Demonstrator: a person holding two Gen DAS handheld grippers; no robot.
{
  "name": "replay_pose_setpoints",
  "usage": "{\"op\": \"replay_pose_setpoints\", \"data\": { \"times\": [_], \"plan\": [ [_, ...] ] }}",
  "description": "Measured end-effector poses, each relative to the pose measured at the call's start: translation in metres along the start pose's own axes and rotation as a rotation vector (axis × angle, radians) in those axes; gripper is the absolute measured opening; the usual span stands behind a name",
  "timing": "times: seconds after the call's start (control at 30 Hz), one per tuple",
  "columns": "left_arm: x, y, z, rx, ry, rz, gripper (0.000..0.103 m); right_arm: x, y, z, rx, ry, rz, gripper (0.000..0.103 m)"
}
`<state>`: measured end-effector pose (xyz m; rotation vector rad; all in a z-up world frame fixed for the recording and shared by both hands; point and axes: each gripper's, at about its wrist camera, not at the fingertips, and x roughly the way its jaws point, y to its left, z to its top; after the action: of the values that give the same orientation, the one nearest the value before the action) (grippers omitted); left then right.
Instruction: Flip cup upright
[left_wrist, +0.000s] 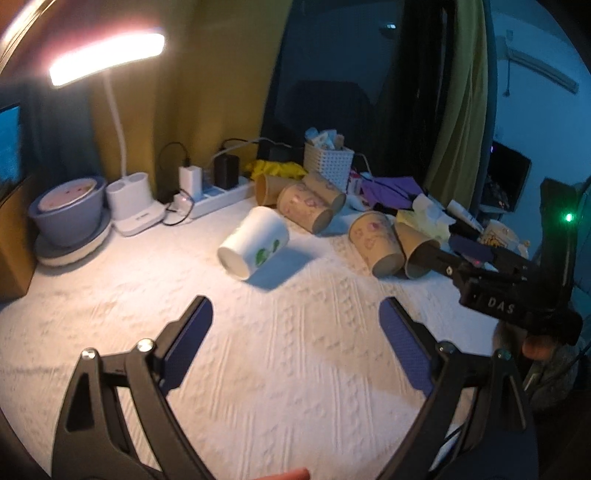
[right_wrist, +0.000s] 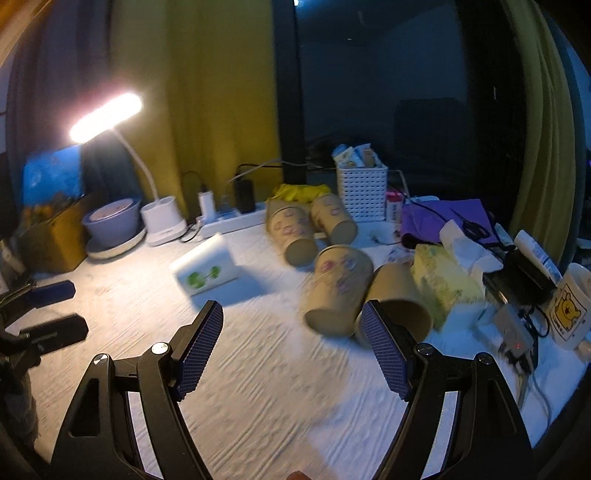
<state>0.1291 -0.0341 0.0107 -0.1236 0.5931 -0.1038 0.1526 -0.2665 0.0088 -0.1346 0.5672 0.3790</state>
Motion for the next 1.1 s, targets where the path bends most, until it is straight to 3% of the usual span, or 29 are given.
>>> {"op": "replay_pose_setpoints", "data": {
  "times": [0.37, 0.63, 0.9, 1.1],
  "plan": [
    [0.087, -0.014, 0.055, -0.022, 0.152, -0.045, 0.093, 0.051, -0.054, 0.038, 0.064, 0.021, -0.052, 0.08],
    [0.158, -0.022, 0.098, -0.063, 0.227, -0.031, 0.092, 0.088, -0.099, 0.064, 0.133, 0.062, -0.068, 0.08],
    [0.215, -0.026, 0.131, -0.12, 0.286, -0.024, 0.092, 0.118, -0.113, 0.08, 0.141, 0.128, -0.07, 0.08],
    [0.252, -0.034, 0.147, -0.121, 0.331, 0.001, 0.092, 0.128, -0.125, 0.088, 0.161, 0.127, -0.074, 0.08]
  ]
}}
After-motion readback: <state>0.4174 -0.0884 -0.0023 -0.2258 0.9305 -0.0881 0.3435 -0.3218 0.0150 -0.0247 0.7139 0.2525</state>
